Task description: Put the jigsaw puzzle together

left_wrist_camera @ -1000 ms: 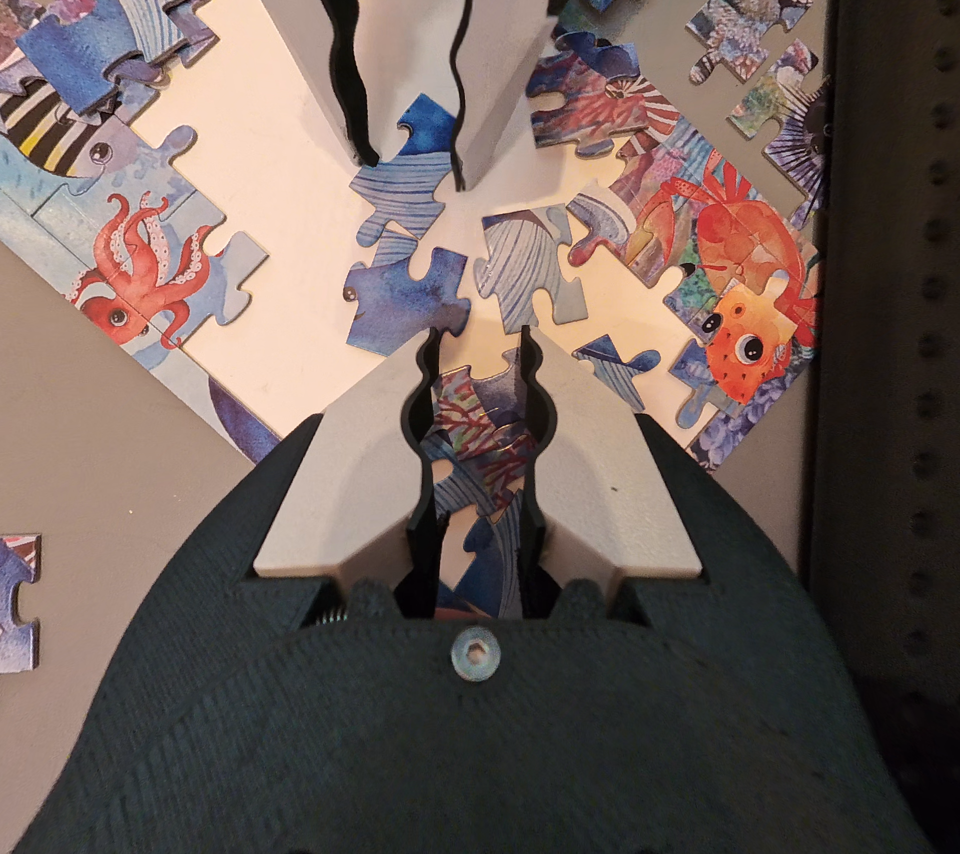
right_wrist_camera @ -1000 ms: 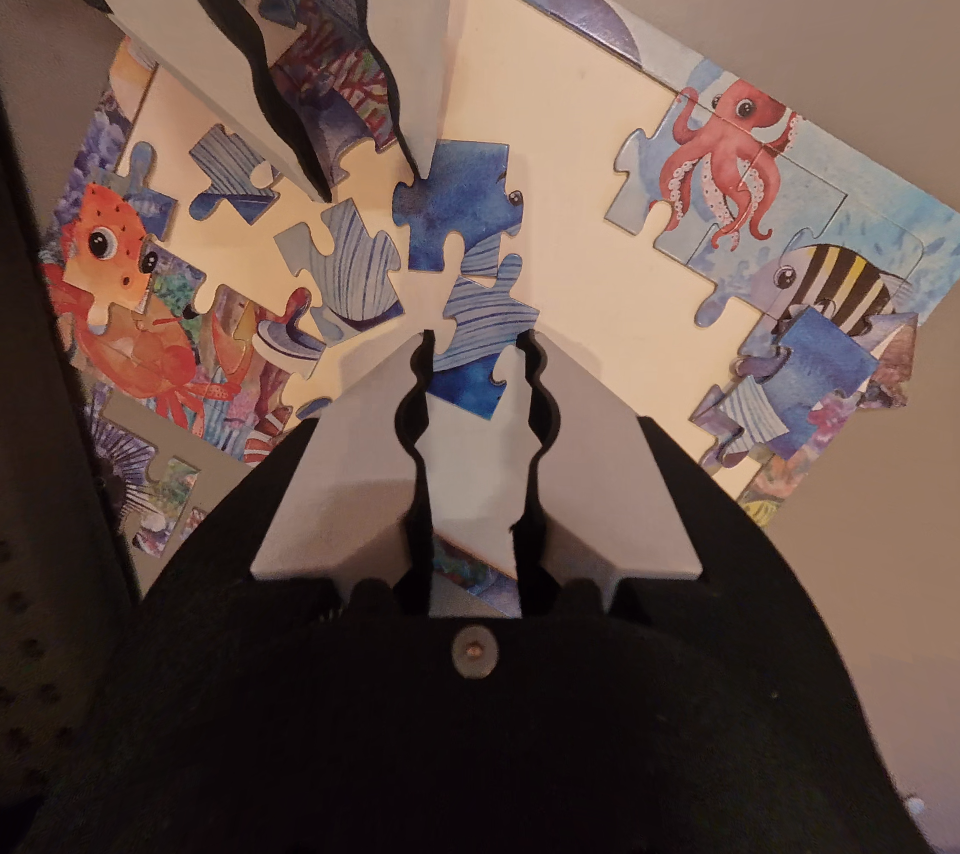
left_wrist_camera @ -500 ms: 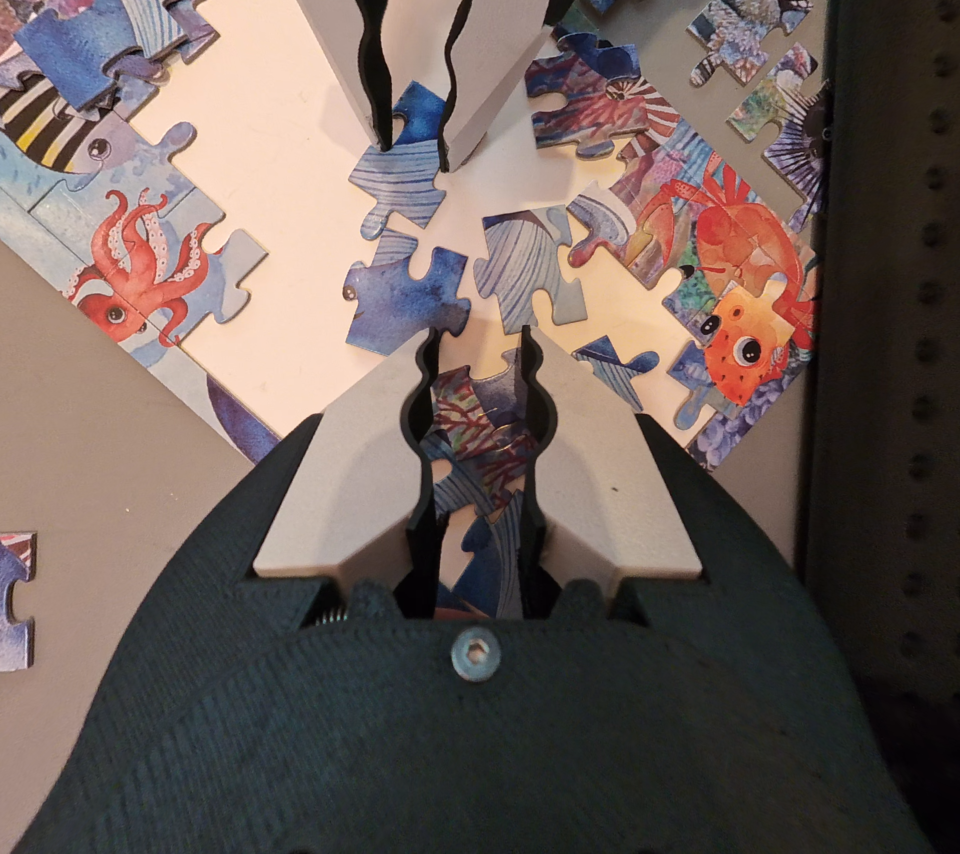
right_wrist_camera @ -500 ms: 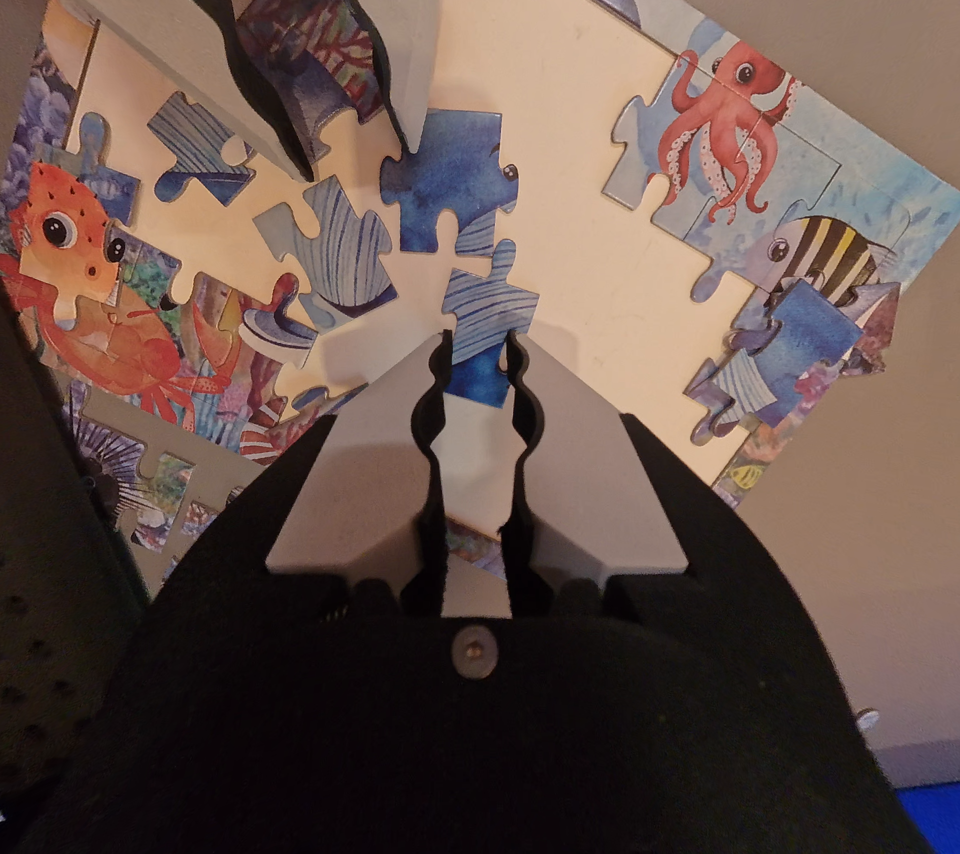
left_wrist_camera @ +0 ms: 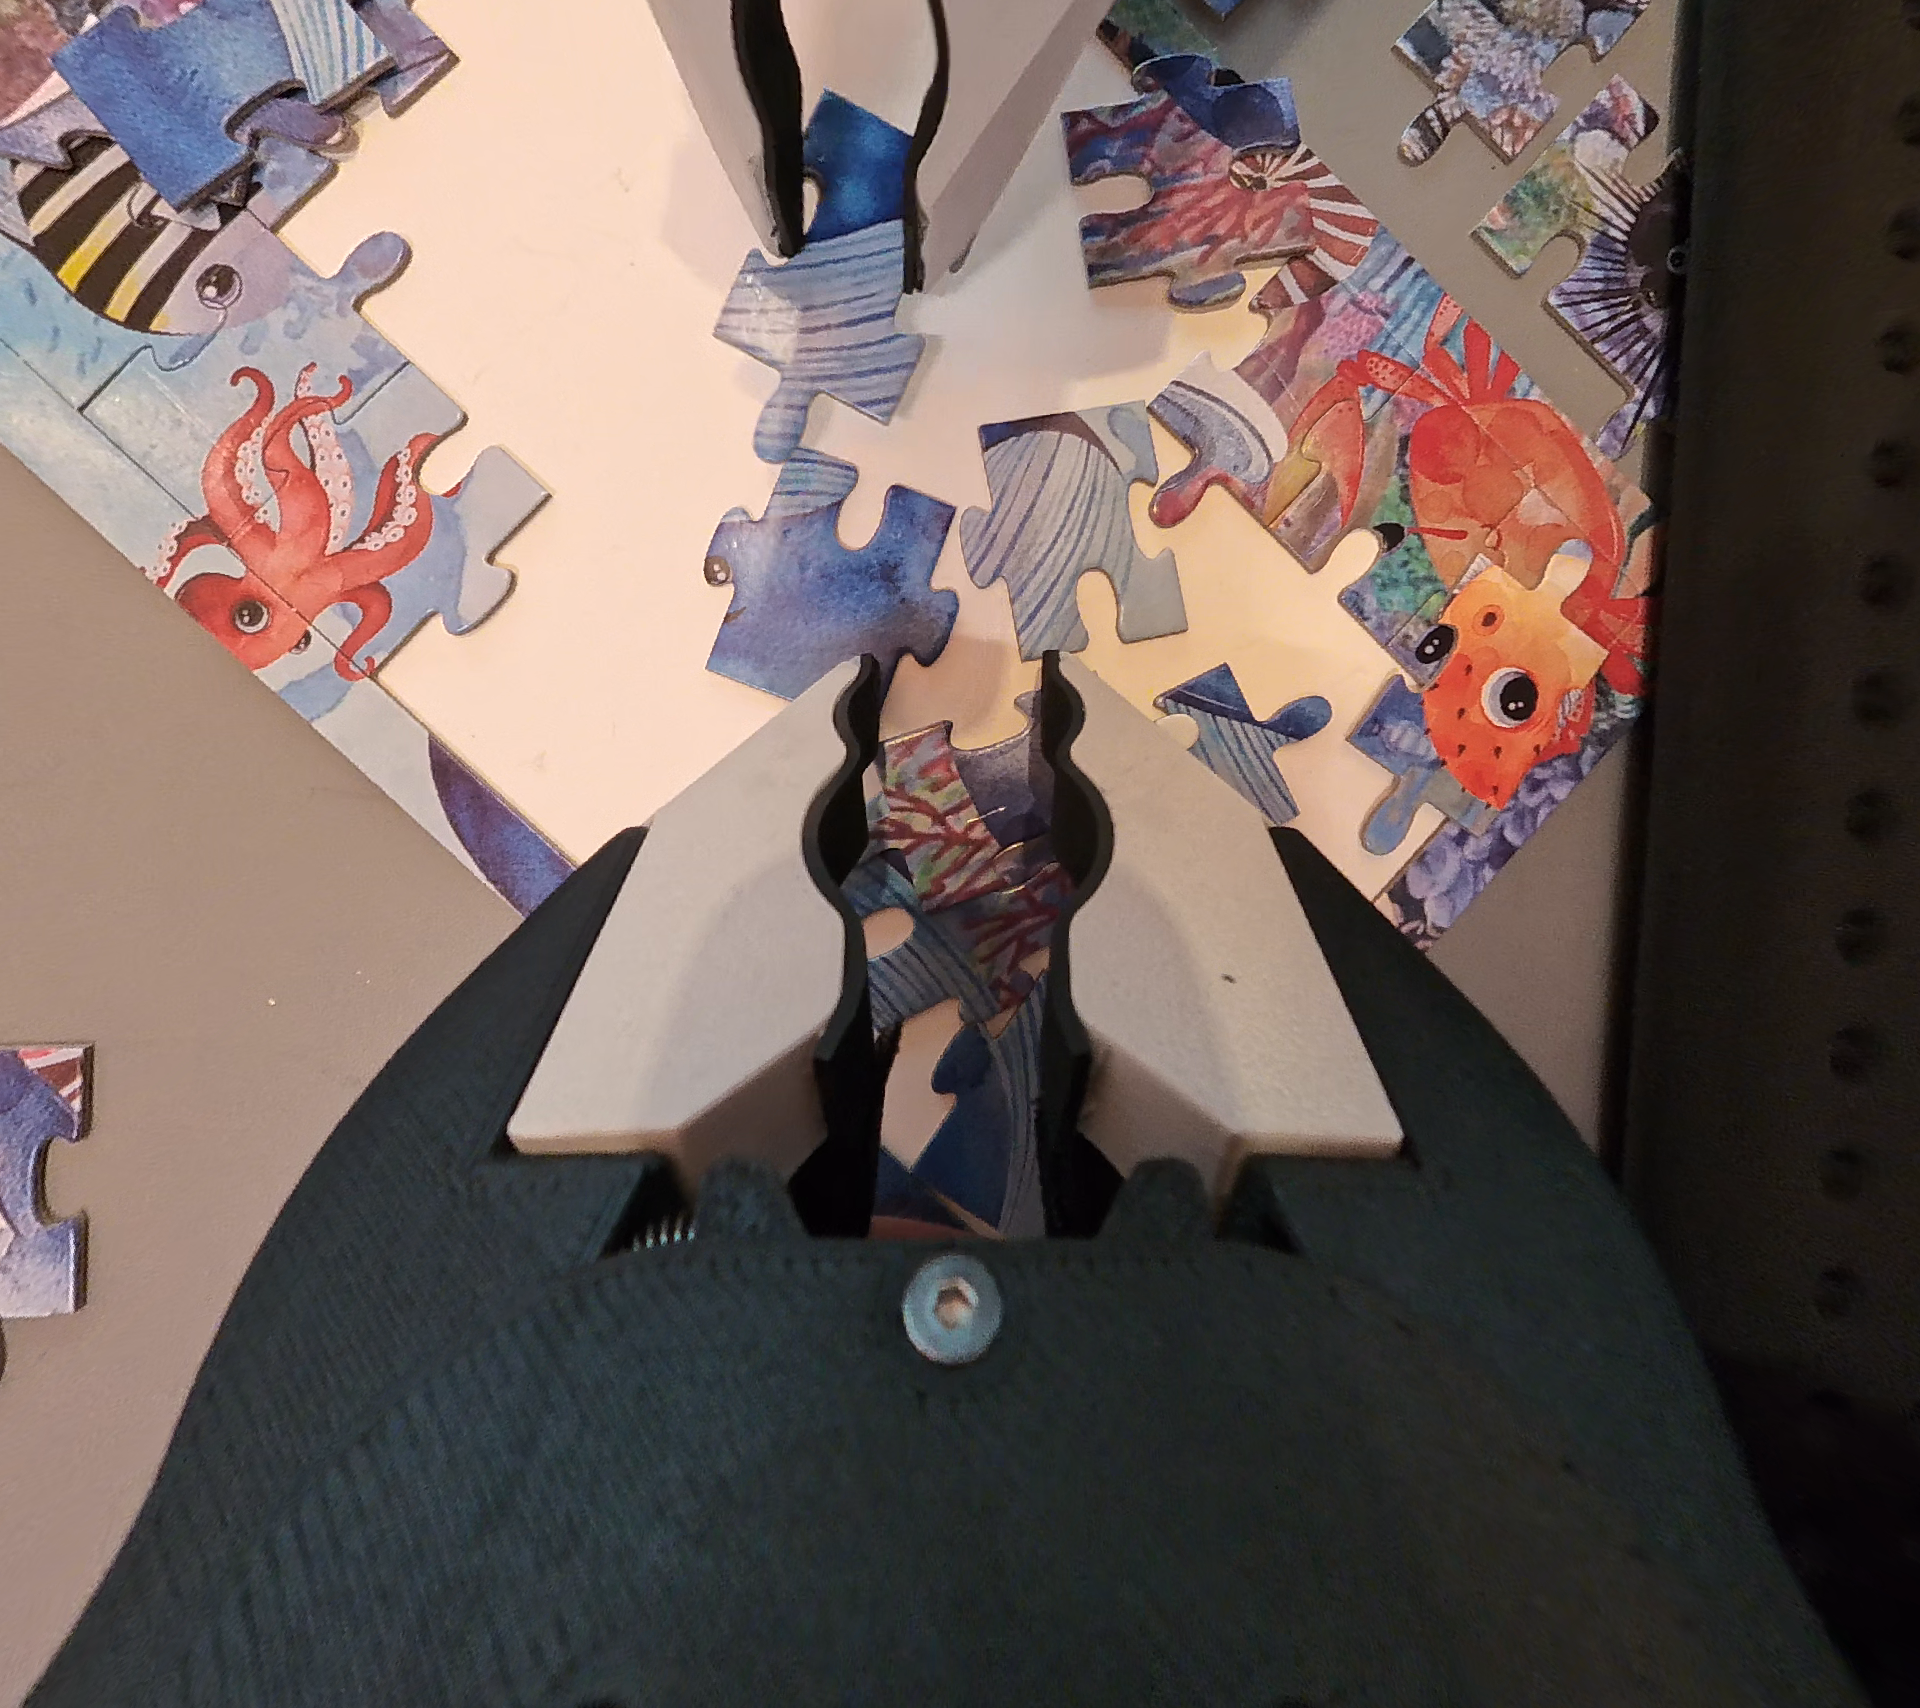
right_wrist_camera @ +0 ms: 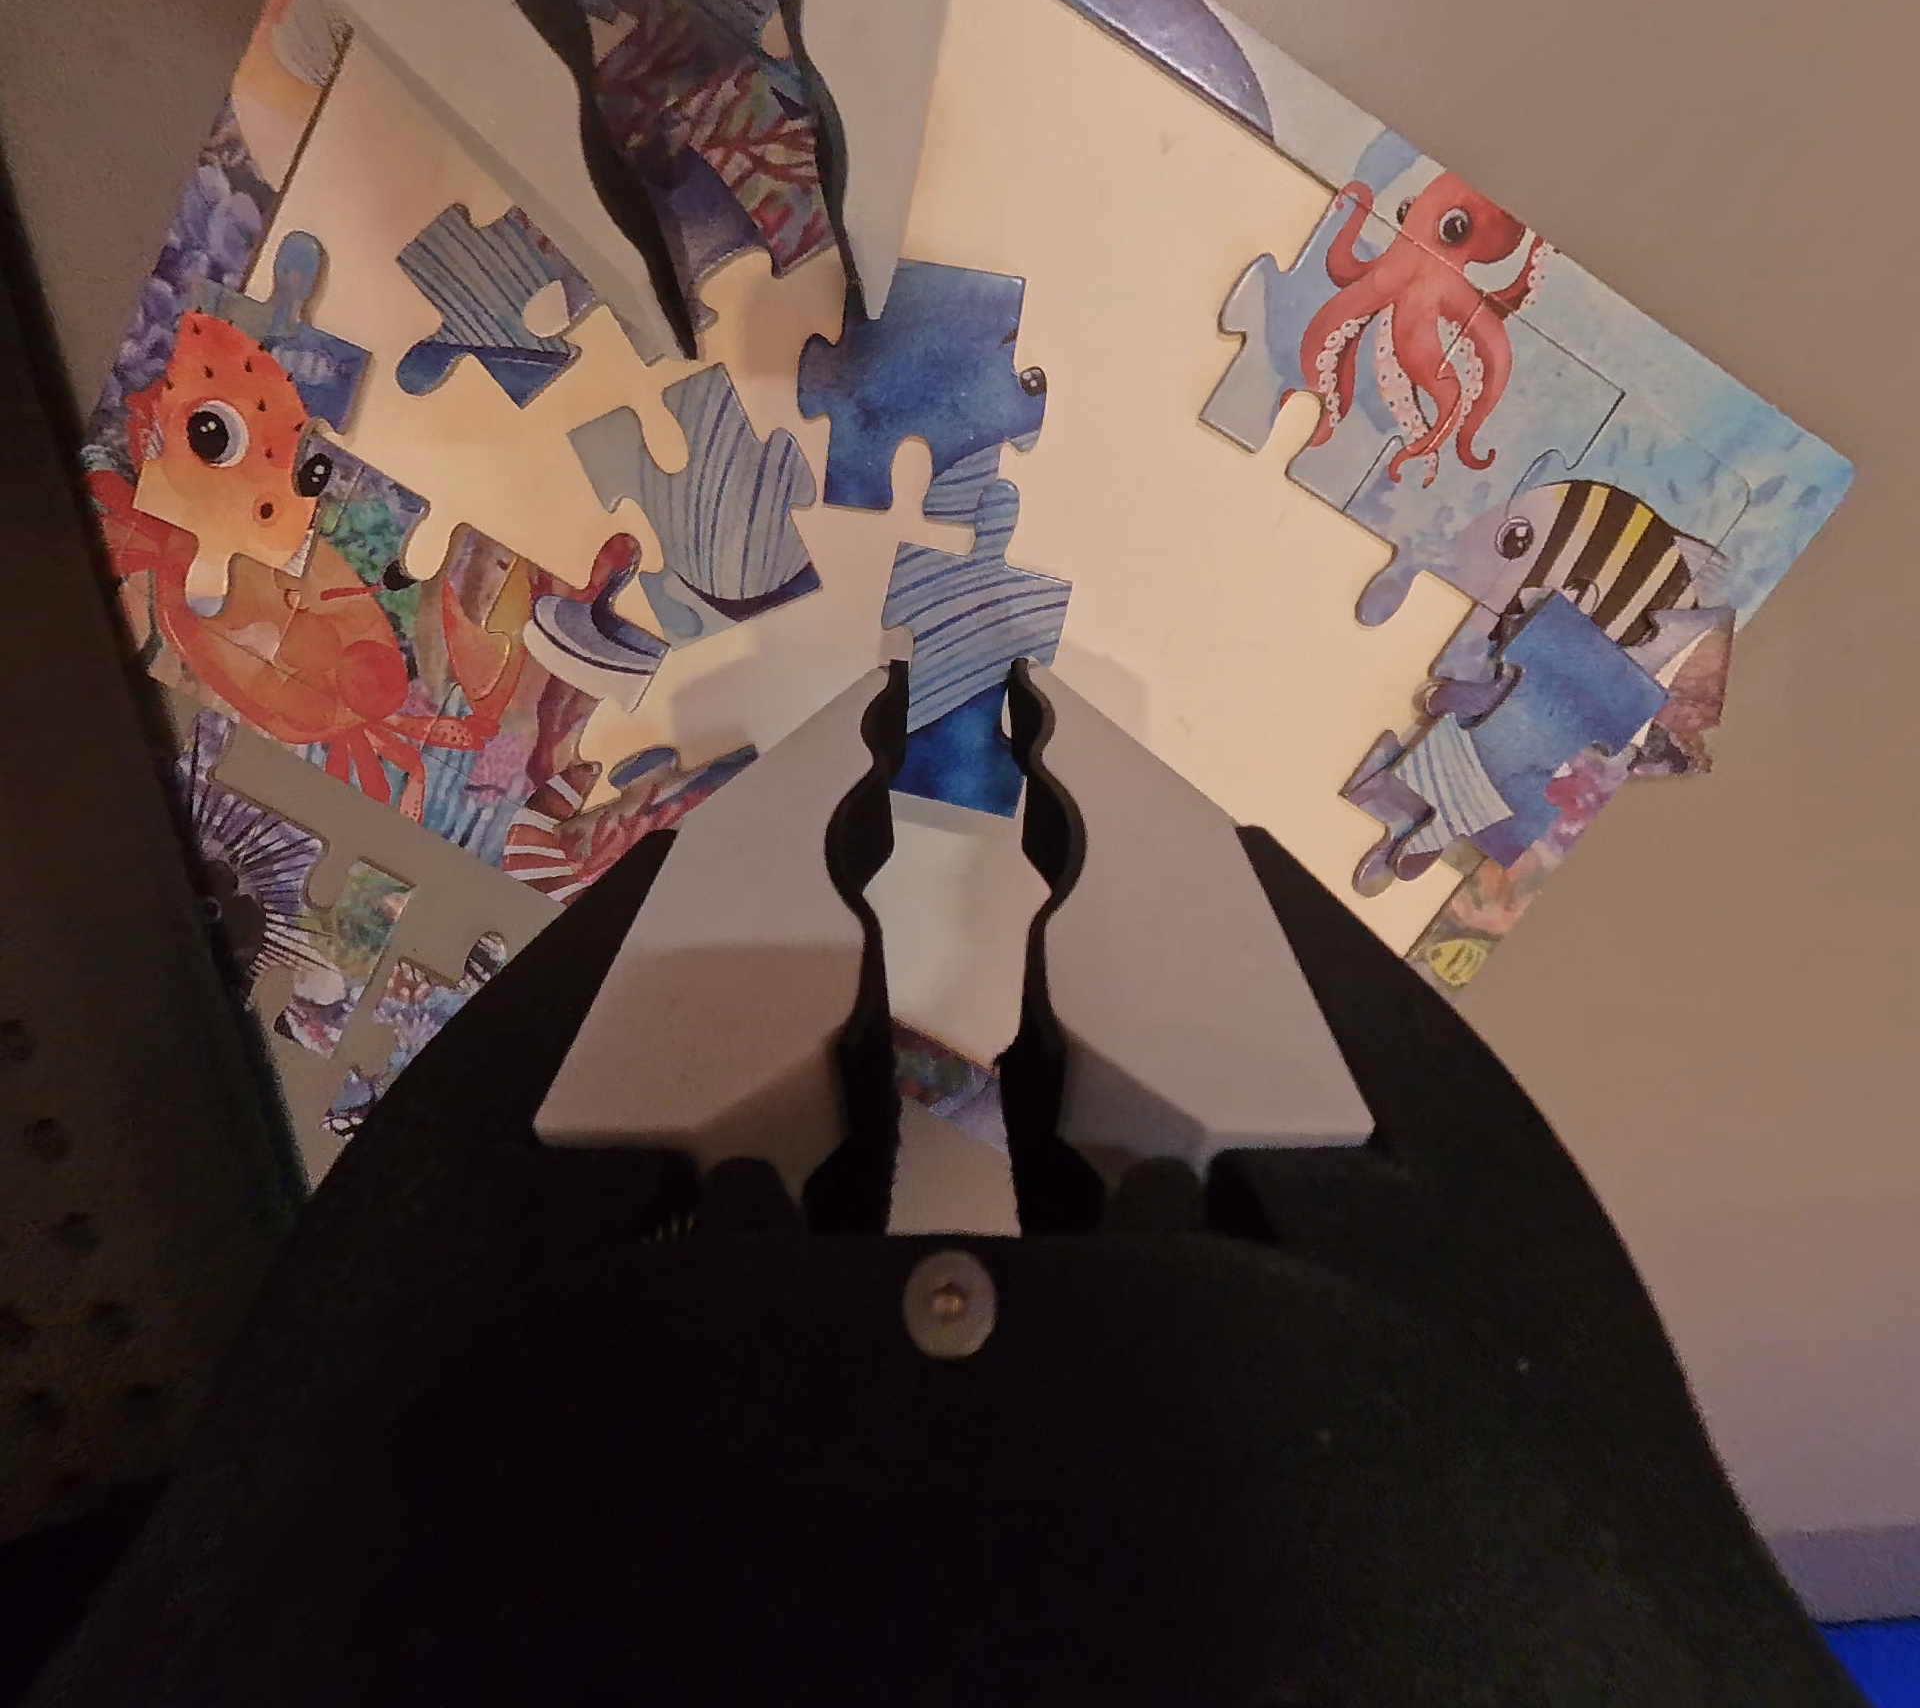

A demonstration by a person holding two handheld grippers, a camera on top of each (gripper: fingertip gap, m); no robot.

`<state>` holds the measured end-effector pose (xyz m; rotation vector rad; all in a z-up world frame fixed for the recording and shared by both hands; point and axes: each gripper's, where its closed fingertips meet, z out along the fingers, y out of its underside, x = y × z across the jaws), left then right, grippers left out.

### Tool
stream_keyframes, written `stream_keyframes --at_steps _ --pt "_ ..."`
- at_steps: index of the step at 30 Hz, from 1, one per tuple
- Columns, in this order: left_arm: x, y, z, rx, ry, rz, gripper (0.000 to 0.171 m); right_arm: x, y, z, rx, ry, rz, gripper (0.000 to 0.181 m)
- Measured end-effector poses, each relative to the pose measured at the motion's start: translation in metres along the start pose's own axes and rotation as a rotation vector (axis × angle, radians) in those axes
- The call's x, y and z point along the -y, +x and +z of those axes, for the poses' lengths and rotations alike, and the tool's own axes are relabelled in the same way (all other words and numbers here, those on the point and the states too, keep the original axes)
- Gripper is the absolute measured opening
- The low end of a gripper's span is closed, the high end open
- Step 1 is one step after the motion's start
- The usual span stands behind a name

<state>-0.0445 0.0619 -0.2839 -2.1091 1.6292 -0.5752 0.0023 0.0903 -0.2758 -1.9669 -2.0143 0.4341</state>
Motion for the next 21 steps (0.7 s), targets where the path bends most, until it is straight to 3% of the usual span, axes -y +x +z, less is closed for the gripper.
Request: stream_keyframes --at_steps 8,21 --pt "0.000 0.000 0.000 0.003 -0.003 0.004 0.029 0.004 -0.014 0.008 0.042 -0.001 -0.088 0.017" --pt "-0.001 -0.001 0.000 0.005 -0.004 0.005 0.029 0.002 -0.009 0.016 0.027 -0.026 -0.071 0.018"
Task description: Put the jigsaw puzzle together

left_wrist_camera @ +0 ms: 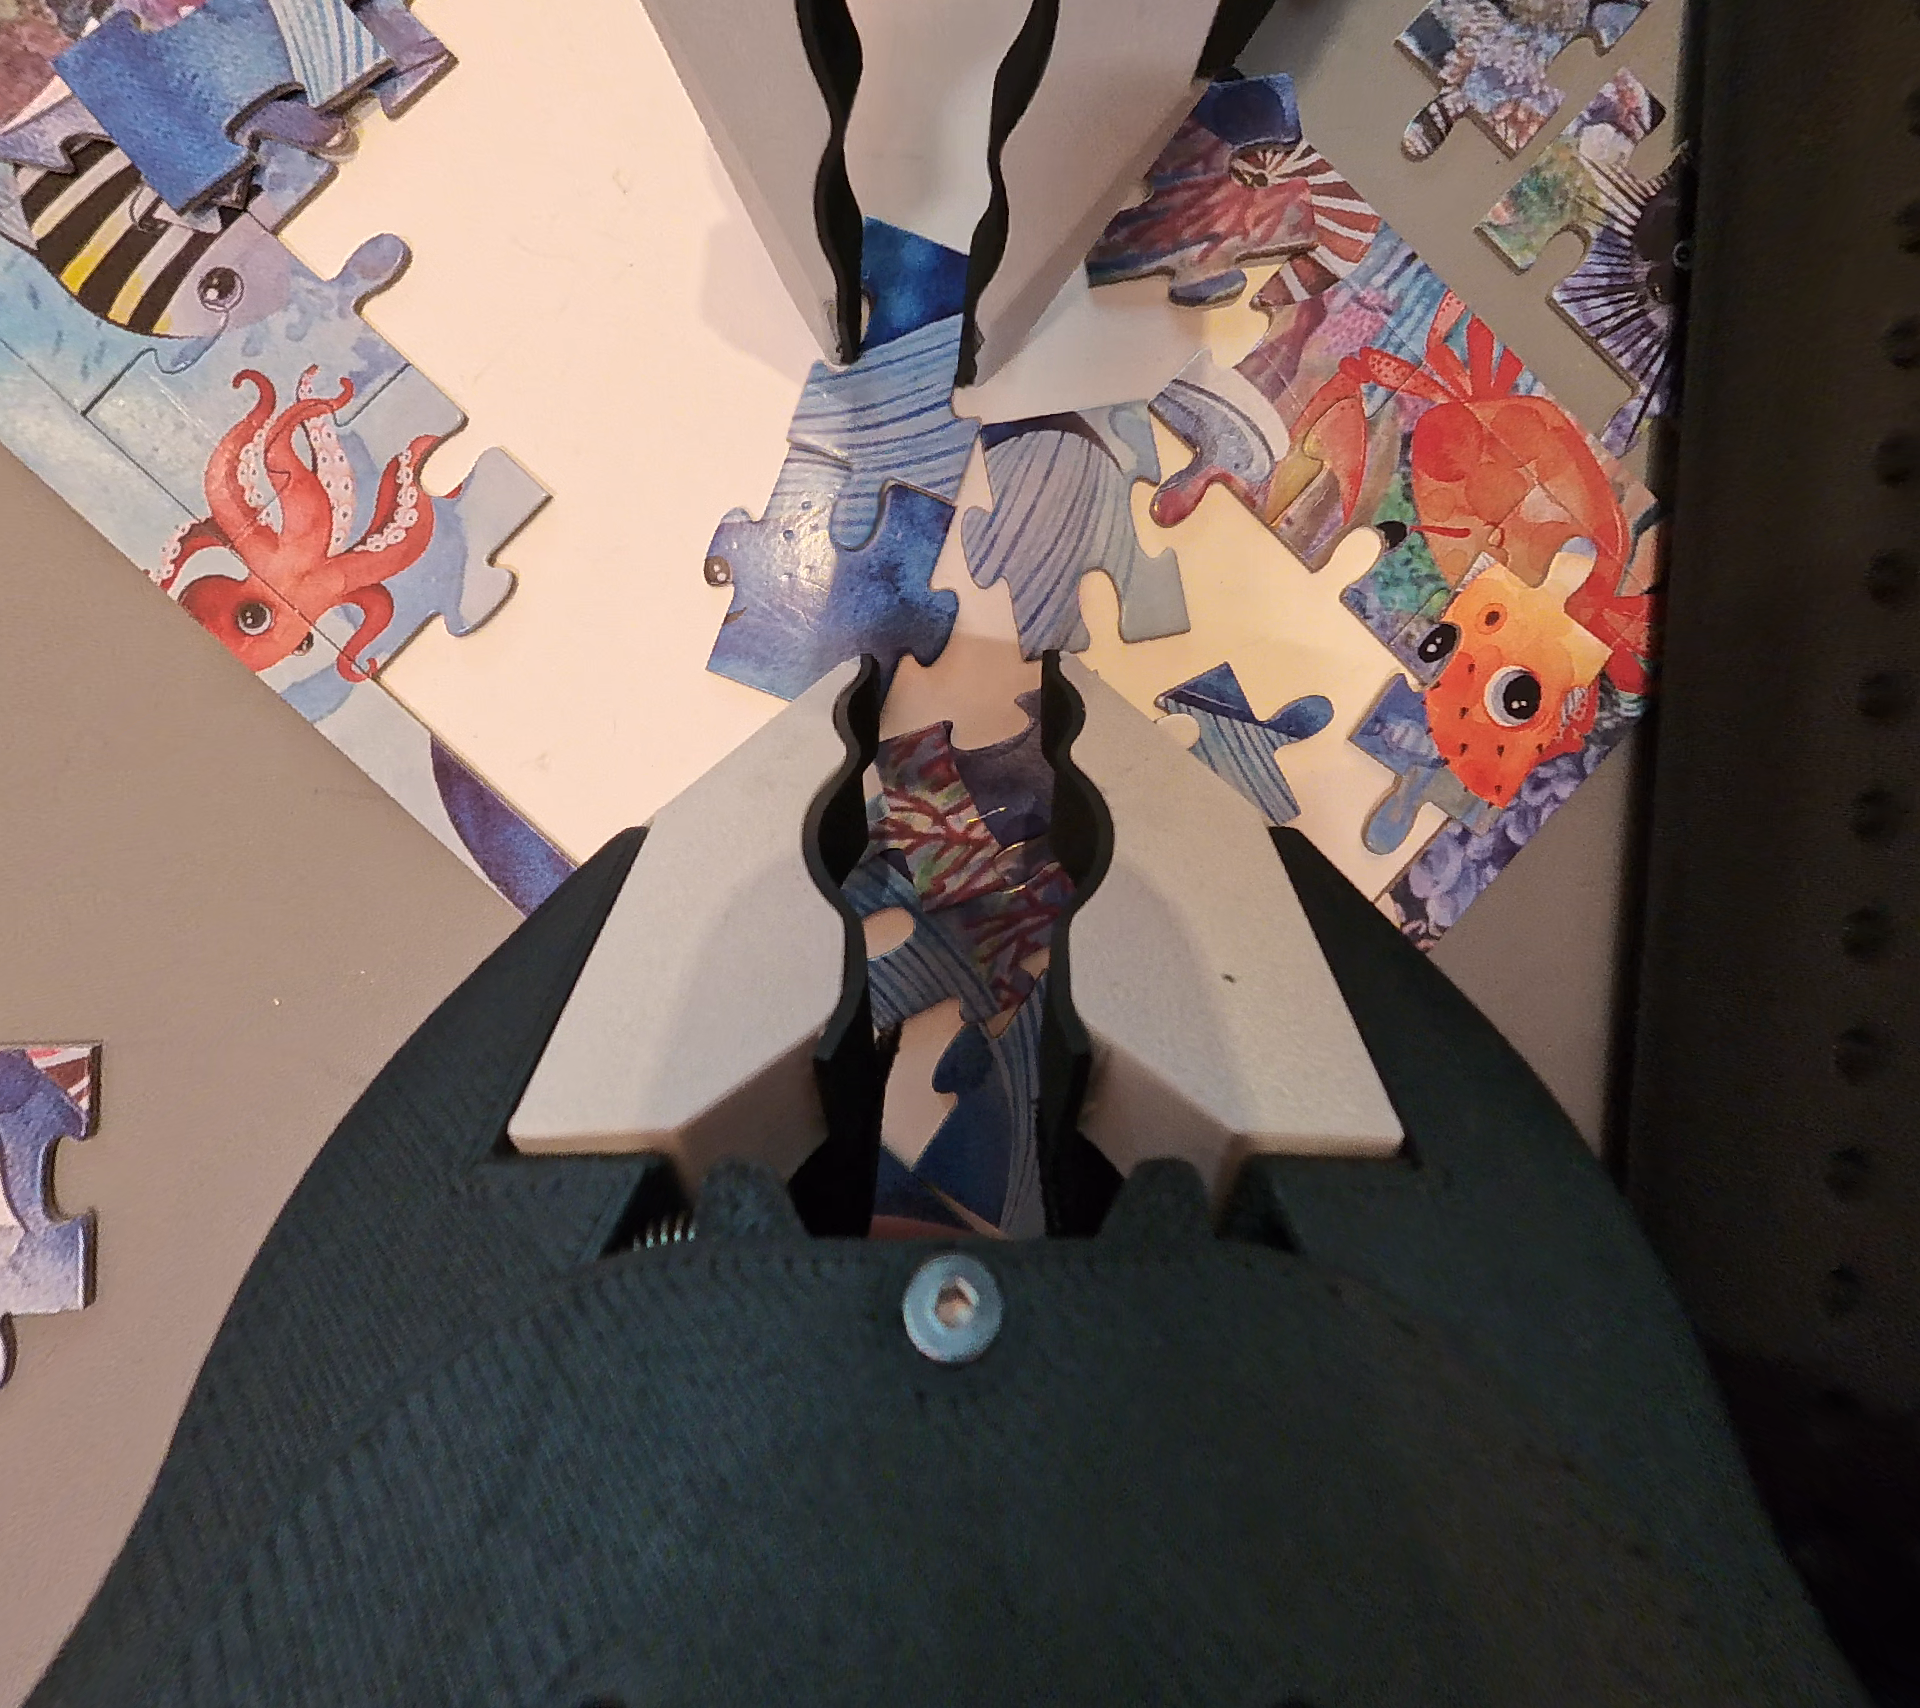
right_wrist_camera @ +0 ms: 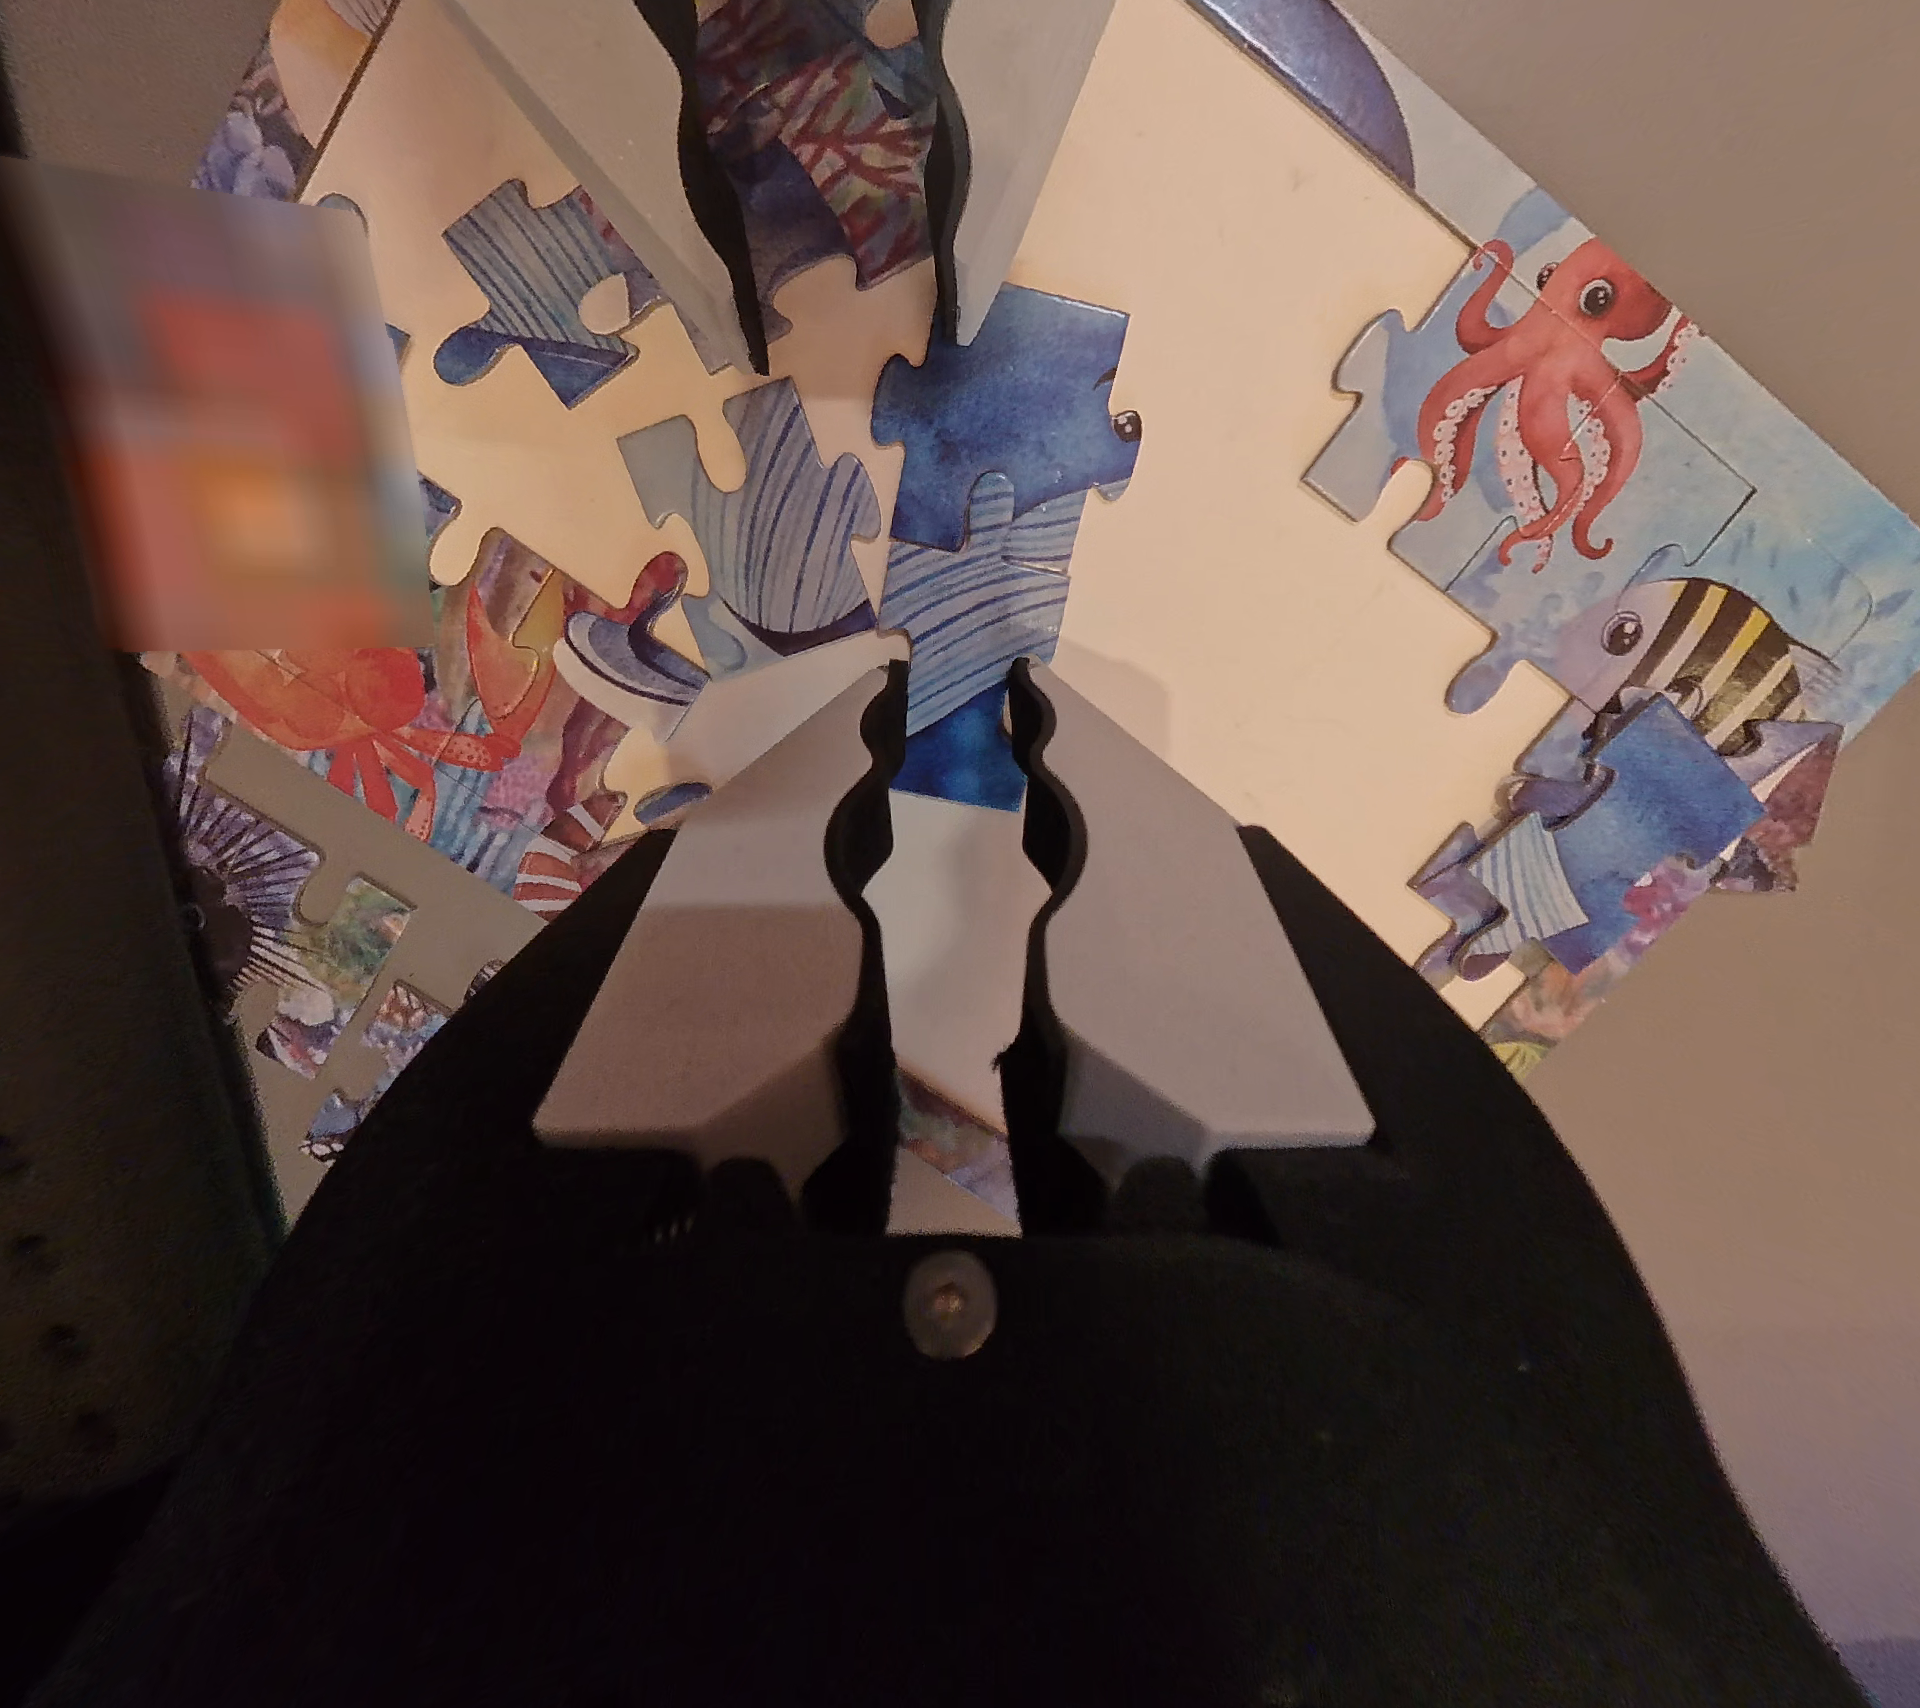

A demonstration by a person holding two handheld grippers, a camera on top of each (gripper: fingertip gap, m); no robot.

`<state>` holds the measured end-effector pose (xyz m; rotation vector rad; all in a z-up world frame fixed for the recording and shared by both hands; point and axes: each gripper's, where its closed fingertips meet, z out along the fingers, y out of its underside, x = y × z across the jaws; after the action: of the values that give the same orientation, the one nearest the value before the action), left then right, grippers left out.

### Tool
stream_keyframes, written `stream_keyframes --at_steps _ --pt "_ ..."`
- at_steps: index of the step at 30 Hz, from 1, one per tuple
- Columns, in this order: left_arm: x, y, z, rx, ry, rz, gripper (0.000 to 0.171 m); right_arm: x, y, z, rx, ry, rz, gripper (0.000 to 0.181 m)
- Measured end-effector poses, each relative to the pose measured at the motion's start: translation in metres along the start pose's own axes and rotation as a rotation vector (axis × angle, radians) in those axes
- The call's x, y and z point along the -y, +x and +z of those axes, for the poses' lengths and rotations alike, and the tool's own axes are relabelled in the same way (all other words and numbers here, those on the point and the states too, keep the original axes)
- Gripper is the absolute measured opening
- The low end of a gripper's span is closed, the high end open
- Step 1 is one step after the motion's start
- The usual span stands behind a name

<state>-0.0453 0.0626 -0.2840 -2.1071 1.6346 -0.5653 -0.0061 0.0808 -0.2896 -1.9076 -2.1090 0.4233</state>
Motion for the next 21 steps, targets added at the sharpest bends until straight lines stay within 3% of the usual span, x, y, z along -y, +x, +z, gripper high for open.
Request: stream_keyframes --at_steps 8,16,21 --pt "0.002 -0.001 -0.001 0.006 0.010 0.011 0.032 -0.001 0.002 0.000 0.005 0.000 0.011 0.018" --pt "0.025 -0.001 -0.002 0.016 0.107 0.040 0.031 0.001 0.004 -0.003 0.006 0.017 0.023 0.030" --pt "0.024 -0.003 0.002 0.016 0.103 0.038 0.032 0.001 0.001 -0.002 0.025 0.019 0.024 0.026"
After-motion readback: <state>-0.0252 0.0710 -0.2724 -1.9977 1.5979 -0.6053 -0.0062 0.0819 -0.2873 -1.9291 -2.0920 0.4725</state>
